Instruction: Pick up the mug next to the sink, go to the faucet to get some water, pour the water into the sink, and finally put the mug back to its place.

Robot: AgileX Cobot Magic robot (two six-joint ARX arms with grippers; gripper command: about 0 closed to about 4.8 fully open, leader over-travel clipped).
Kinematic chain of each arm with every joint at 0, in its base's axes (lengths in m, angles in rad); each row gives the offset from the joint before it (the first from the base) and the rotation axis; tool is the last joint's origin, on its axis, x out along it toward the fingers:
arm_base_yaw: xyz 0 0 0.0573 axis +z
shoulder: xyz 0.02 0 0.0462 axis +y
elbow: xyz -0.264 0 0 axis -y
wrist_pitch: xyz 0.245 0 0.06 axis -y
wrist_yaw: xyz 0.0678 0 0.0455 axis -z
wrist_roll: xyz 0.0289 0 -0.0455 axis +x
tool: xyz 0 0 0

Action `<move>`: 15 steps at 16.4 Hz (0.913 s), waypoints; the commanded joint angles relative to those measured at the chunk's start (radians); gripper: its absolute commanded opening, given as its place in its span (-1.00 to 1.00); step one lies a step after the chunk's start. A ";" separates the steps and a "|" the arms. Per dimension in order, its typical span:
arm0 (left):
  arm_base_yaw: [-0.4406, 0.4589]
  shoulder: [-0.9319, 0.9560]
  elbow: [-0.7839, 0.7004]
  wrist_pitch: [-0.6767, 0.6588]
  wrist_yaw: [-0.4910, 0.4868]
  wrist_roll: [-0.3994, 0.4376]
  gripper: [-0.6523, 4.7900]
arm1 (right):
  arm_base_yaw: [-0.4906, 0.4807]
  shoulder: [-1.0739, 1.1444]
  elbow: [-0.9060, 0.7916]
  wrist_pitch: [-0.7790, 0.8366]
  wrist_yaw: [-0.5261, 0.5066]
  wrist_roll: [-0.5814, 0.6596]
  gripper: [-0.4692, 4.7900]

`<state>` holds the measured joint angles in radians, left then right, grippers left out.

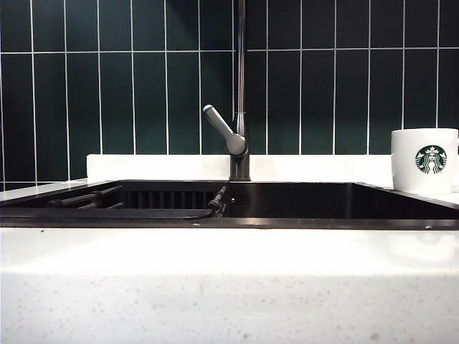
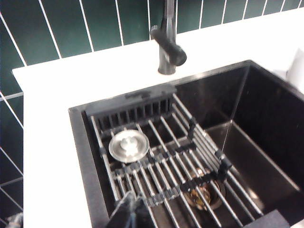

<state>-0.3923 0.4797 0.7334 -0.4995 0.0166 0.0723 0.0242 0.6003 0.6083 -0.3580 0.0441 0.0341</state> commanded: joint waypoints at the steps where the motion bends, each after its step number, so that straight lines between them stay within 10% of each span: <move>1: 0.000 0.017 0.002 0.012 0.003 -0.005 -0.78 | 0.018 -0.096 0.005 -0.080 -0.002 0.003 -0.67; 15: 0.000 0.046 -0.383 0.432 -0.013 -0.117 -0.78 | 0.020 -0.328 -0.186 0.079 0.081 -0.012 -0.67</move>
<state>-0.3920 0.5278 0.3534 -0.0902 -0.0010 -0.0395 0.0425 0.2867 0.4416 -0.2966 0.1307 0.0254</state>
